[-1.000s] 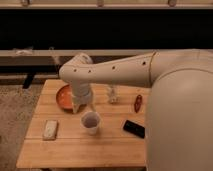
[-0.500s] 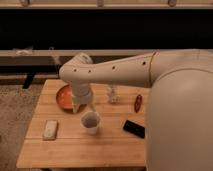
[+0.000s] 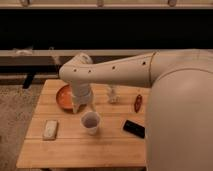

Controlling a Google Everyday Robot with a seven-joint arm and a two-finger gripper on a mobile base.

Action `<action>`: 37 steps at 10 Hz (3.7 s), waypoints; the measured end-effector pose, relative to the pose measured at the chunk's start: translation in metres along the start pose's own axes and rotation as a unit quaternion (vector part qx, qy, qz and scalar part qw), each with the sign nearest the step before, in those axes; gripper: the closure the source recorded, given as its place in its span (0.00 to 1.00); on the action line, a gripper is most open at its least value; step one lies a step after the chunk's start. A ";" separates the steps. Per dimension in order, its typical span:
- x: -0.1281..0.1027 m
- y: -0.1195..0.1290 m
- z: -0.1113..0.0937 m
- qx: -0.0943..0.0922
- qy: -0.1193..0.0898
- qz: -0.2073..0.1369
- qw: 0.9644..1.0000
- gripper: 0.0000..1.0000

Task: Drag the pepper across the table

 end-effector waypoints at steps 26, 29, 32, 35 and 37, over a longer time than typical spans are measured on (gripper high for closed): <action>-0.109 -0.325 0.148 -0.021 0.018 0.226 0.974 0.35; -0.106 -0.325 0.157 -0.023 0.027 0.229 0.973 0.35; -0.103 -0.316 0.164 -0.018 0.035 0.220 0.975 0.39; -0.100 -0.315 0.171 -0.014 0.041 0.216 0.975 0.66; -0.097 -0.317 0.170 -0.011 0.045 0.215 0.976 0.89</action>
